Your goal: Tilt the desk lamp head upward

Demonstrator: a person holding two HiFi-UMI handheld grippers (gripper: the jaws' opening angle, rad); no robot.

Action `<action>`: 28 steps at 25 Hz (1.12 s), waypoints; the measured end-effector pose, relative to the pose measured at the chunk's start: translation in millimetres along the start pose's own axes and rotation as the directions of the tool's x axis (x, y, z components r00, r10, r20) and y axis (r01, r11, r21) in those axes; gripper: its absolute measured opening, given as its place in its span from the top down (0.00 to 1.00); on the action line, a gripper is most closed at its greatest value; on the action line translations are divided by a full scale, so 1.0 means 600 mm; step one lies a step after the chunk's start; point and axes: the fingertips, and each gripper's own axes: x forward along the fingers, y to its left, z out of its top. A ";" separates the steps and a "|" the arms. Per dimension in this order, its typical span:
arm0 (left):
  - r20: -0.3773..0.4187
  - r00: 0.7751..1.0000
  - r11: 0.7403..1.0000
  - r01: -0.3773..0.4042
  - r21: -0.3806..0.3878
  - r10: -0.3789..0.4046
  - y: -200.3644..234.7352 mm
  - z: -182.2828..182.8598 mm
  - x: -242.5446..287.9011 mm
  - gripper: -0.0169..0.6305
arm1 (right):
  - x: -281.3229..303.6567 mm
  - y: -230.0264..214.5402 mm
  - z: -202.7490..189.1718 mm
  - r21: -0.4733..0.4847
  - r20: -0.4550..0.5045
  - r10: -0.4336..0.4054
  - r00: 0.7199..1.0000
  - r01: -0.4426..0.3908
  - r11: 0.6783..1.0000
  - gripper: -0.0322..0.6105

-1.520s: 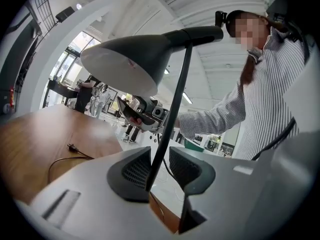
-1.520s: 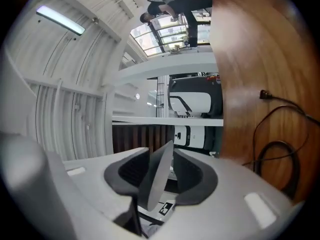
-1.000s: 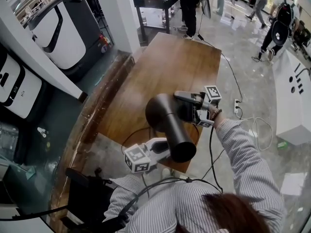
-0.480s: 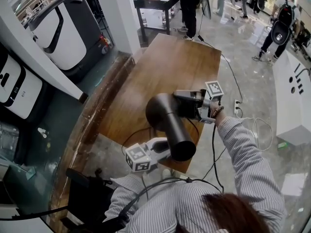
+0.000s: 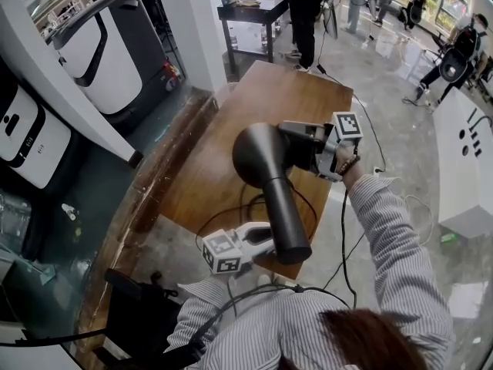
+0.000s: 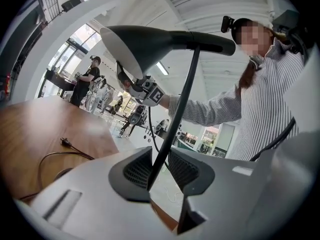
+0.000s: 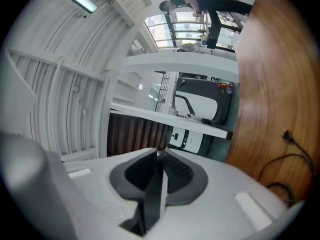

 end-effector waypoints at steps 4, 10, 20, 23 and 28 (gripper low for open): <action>-0.005 1.000 1.000 0.005 -0.004 -0.006 -0.001 -0.001 0.000 0.82 | 0.008 0.042 0.030 -0.067 0.033 0.031 0.999 -0.029 0.997 0.89; 0.006 1.000 0.999 0.013 -0.029 -0.013 -0.002 0.001 0.000 0.81 | 0.007 0.103 0.057 -0.179 0.042 0.056 0.998 -0.048 0.983 0.89; 0.009 1.000 0.999 0.015 -0.042 -0.015 -0.003 -0.003 0.002 0.81 | 0.011 0.219 0.073 -0.495 -0.062 0.071 0.996 -0.092 0.864 0.89; 0.016 1.000 0.999 0.011 -0.052 -0.010 -0.005 -0.001 0.001 0.80 | 0.016 0.254 0.070 -0.560 -0.100 0.066 0.993 -0.111 0.821 0.89; 0.012 1.000 0.998 0.003 -0.062 -0.002 -0.006 -0.002 0.003 0.80 | 0.020 0.297 0.064 -0.641 -0.132 0.061 0.989 -0.133 0.756 0.89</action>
